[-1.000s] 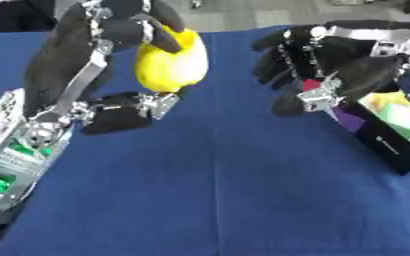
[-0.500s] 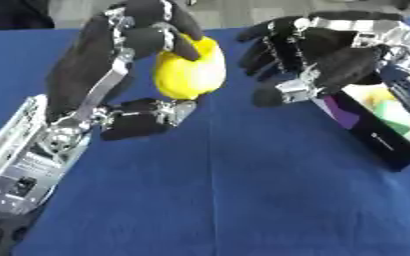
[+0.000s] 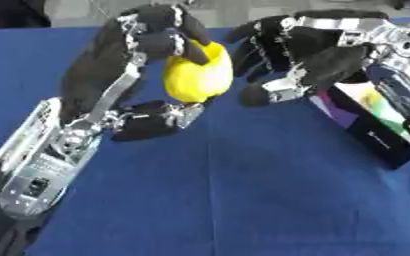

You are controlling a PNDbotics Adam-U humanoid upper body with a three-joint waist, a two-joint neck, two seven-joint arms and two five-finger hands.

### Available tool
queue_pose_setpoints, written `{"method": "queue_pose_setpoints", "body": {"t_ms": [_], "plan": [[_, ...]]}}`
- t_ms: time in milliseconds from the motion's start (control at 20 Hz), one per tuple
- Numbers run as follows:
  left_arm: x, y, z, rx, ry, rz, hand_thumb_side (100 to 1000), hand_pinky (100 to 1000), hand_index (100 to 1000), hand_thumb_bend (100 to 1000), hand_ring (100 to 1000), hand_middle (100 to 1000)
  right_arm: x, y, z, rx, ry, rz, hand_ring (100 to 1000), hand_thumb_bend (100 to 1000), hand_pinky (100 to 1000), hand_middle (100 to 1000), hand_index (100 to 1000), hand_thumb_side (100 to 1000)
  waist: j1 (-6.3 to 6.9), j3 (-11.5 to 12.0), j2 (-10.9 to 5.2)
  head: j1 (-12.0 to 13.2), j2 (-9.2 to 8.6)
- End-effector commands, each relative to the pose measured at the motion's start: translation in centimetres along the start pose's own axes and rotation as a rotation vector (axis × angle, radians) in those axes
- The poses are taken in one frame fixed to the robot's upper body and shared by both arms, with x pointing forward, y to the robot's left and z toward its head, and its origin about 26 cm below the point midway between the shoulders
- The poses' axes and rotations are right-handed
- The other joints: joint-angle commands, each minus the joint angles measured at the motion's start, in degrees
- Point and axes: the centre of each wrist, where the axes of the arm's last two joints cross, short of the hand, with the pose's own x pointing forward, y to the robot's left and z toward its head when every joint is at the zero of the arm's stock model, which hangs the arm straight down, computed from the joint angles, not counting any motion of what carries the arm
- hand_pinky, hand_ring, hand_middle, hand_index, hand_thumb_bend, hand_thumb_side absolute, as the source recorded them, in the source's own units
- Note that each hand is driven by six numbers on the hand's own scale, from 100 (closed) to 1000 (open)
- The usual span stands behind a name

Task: Pick up the objects with one hand, pass them to the other hand, and then place them into the box on the other side of the table.

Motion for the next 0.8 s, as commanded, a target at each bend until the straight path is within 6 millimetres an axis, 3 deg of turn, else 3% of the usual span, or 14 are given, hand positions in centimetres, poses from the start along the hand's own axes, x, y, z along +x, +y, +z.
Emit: {"method": "queue_pose_setpoints", "body": {"t_ms": [50,800], "plan": [[0.0,0.1,-0.8,0.015,-0.02,-0.018,100,689,558,186,617,585,1.0,-0.1,0.2,0.011,-0.024,0.02,819,622,825,742,938,246,-0.86,0.05,-1.88,0.01,0.2],[-0.5,-1.8,-0.6,0.003,-0.011,-0.038,100,687,558,198,617,585,1.2,-0.1,0.1,0.069,-0.045,0.0,818,629,822,738,937,247,-0.86,-0.02,-1.5,-0.08,0.14]]}}
